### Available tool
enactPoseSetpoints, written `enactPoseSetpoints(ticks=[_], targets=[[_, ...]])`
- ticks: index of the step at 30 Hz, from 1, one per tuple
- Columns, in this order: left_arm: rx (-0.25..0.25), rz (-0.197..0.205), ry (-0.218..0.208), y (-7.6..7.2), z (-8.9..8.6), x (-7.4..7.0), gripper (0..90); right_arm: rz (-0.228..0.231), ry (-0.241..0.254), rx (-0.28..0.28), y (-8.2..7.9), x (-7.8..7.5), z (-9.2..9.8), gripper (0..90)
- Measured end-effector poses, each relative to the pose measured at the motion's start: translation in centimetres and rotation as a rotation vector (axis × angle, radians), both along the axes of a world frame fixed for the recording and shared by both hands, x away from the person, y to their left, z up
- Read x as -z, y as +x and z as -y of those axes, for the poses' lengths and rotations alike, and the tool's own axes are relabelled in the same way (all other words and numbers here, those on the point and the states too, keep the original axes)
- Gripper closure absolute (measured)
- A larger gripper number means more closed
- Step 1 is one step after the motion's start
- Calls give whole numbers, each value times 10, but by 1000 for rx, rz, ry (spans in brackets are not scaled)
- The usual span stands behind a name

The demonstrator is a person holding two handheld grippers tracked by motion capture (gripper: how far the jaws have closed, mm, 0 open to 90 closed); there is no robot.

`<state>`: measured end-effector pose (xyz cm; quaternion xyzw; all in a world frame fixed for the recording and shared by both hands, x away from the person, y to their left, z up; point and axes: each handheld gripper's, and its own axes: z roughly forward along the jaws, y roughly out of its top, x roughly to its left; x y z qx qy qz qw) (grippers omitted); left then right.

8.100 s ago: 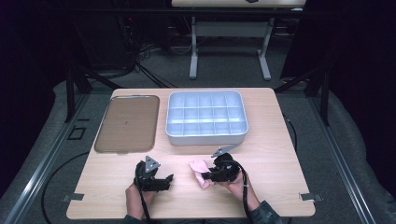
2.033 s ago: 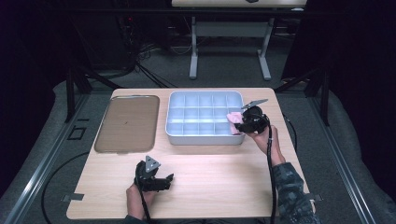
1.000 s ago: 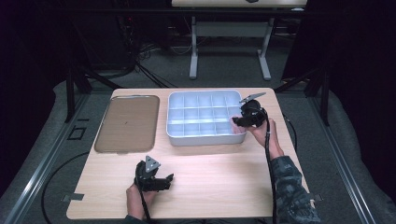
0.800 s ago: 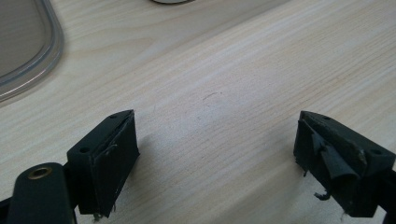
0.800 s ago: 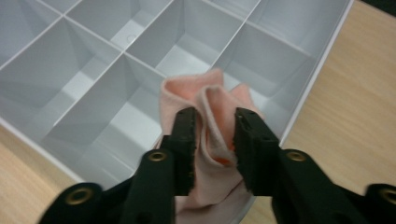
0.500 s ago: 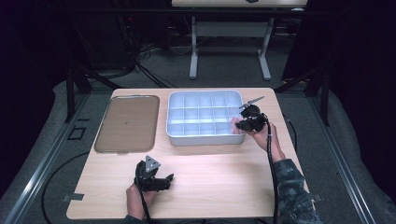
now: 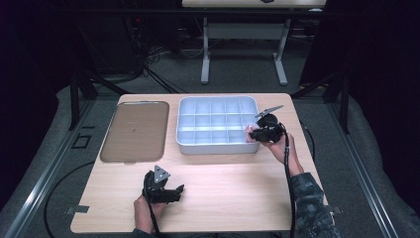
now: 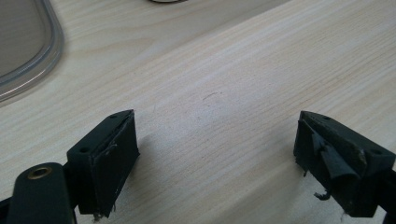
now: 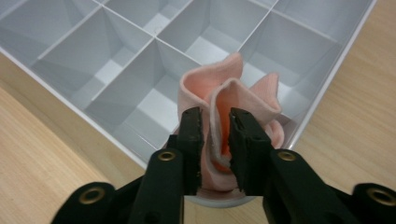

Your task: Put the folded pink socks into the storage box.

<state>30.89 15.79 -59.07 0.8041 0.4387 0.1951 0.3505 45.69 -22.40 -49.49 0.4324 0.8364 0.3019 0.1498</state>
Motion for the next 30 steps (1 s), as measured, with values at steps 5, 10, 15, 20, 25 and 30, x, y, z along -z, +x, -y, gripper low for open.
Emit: enactPoseSetpoints(ticks=[5,10,15,20,25,30], targets=[[0,0,0,0,0,0,135,38,40,-7,-11,-13,4,517],[0,0,0,0,0,0,135,63,80,-41,-27,-26,9,349],[0,0,0,0,0,0,135,104,97,-66,-48,-41,14,184],[0,0,0,0,0,0,135,154,83,-80,-72,-49,17,131],[0,0,0,0,0,0,134,188,71,-86,-96,-48,23,75],[-1,0,0,0,0,0,134,196,61,-82,-112,-44,32,34]])
